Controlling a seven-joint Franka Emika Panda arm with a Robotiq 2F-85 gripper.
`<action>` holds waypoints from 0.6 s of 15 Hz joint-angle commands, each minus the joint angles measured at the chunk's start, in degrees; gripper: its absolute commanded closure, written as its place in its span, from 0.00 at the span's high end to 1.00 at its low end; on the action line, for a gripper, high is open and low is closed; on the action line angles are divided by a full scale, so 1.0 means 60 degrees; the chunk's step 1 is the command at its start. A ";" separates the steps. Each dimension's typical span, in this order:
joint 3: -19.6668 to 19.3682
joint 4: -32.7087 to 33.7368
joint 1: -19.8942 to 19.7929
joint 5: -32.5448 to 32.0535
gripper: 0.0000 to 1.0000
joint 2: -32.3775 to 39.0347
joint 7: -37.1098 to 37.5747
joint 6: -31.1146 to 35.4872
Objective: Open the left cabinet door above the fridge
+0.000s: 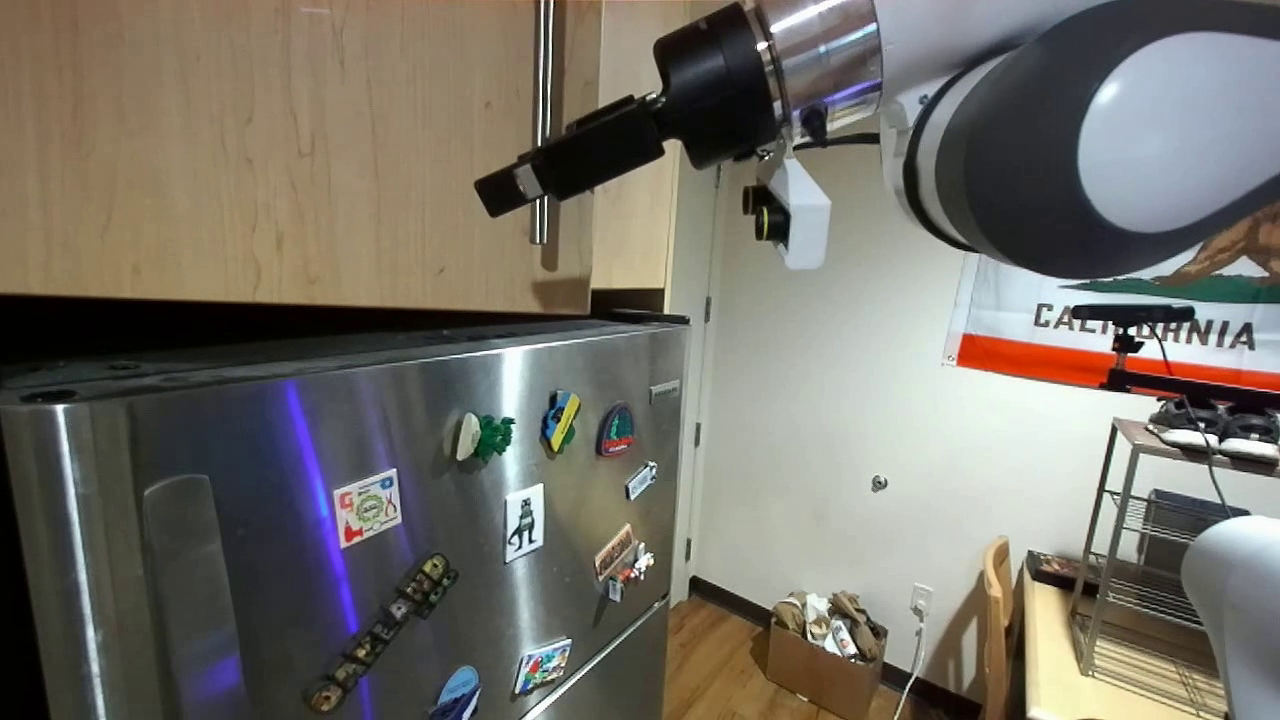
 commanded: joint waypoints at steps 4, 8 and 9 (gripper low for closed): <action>-0.0137 -0.0743 0.0553 0.0299 1.00 -0.1348 -0.0593 0.0014; -0.0168 -0.1011 0.0841 0.0246 1.00 -0.1980 -0.0556 -0.0068; -0.0177 -0.1063 0.0883 0.0234 1.00 -0.2081 -0.0547 -0.0069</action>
